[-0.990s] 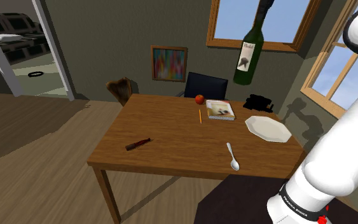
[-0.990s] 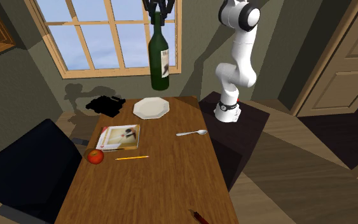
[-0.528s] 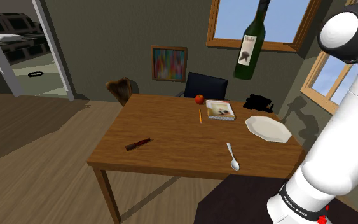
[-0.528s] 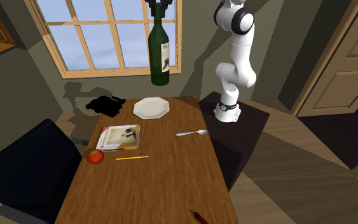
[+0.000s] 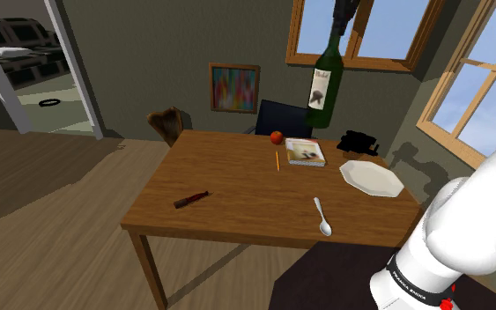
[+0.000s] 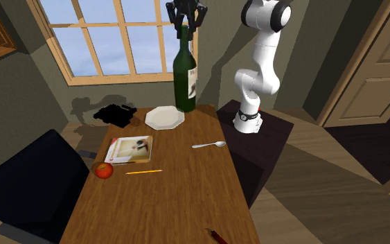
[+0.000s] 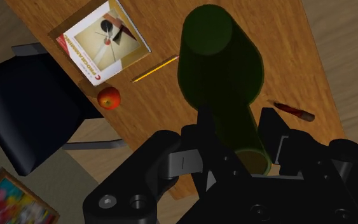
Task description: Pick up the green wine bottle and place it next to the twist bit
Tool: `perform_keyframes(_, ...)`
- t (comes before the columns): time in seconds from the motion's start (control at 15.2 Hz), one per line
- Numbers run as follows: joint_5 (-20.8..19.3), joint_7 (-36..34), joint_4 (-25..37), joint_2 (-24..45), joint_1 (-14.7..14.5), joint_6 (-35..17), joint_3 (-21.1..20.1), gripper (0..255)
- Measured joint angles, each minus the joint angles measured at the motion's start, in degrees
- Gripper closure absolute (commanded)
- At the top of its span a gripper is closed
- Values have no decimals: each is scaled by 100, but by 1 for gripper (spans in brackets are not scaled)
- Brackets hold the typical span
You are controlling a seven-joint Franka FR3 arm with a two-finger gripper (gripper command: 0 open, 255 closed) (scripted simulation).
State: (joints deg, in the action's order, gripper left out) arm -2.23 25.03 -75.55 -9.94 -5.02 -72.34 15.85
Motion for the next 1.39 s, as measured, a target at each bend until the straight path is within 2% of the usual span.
perform_keyframes(0.26, -59, -557, -837, -270, -189, -561, -357, 255)
perform_keyframes(0.73, -48, -1401, -1807, -411, -471, -1363, -880, 255)
perform_keyframes(1.39, -2, -2536, -2491, 2, -888, -2422, -1559, 255)
